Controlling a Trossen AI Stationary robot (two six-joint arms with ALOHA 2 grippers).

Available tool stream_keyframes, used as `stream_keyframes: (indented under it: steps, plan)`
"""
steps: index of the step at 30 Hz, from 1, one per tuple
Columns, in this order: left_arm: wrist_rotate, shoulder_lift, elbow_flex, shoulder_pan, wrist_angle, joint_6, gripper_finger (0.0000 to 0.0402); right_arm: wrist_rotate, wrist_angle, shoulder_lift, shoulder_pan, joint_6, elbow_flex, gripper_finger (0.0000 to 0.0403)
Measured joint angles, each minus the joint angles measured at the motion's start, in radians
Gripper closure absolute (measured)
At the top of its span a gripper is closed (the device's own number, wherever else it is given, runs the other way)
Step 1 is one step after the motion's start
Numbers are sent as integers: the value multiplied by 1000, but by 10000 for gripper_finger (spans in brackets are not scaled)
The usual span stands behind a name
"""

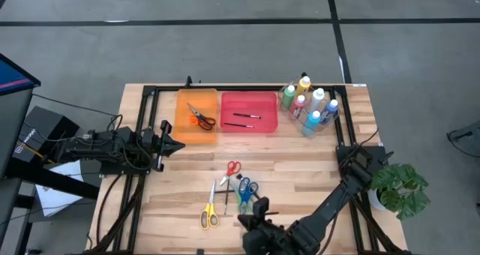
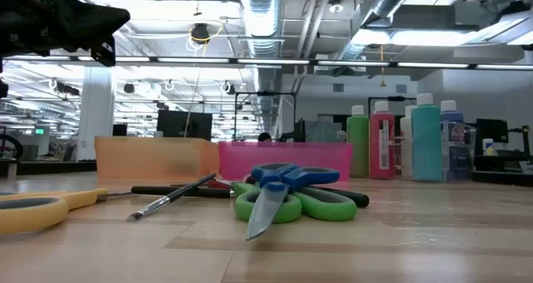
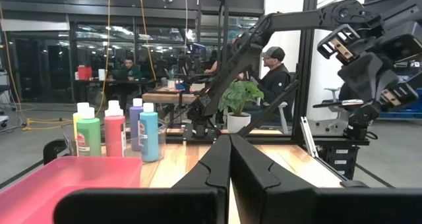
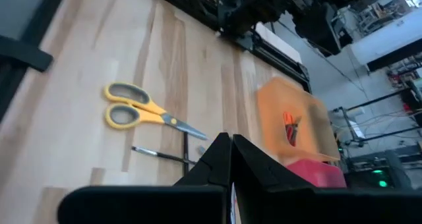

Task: Pick & Place Paint Supplies
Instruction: Put the black paintbrush into the pink bin

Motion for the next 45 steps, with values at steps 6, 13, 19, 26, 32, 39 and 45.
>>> stream_keyframes:
  steps: [6, 13, 19, 26, 32, 39, 45]
  plan:
    - [0, 0, 0, 0, 0, 0, 399, 0, -78, 0, -14, -2, 0, 403]
    - [0, 0, 0, 0, 0, 0, 399, -8, -142, -20, -47, -2, 2, 403]
    - [0, 0, 0, 0, 0, 0, 399, -81, -292, -24, -116, 24, 1, 403]
    - [0, 0, 0, 0, 0, 0, 399, -115, -463, -25, -216, 24, 1, 403]
    - [0, 0, 0, 0, 0, 0, 399, -180, -475, -109, -291, -24, -45, 403]
    - [0, 0, 0, 0, 0, 0, 399, -287, 64, -456, -304, -140, -534, 403]
    - [0, 0, 0, 0, 0, 0, 399, -480, 802, -735, -325, -338, -986, 403]
